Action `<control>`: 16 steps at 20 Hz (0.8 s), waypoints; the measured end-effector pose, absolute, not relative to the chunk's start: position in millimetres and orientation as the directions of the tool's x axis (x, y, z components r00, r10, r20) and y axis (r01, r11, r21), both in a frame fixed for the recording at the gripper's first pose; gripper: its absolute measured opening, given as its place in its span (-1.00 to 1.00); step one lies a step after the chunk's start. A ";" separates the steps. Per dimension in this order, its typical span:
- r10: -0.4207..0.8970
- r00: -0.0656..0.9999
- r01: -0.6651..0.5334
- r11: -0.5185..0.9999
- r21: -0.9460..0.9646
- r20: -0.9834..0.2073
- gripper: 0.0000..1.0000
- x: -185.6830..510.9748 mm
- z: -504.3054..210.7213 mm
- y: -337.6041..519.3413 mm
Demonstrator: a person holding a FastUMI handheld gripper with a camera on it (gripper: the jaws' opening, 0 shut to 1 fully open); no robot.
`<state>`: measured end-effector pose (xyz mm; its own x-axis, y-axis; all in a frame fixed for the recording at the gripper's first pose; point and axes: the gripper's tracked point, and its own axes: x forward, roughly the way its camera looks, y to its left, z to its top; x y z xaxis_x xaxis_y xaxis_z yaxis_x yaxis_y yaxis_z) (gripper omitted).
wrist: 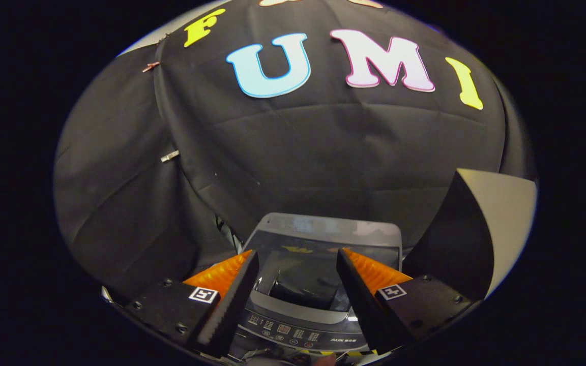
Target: Put the clothes into the washing machine and then close the washing machine lid.
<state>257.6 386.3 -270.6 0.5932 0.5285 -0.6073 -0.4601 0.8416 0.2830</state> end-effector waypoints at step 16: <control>0.512 0.825 -0.482 0.858 0.177 -0.239 0.95 234.8 -150.3 342.7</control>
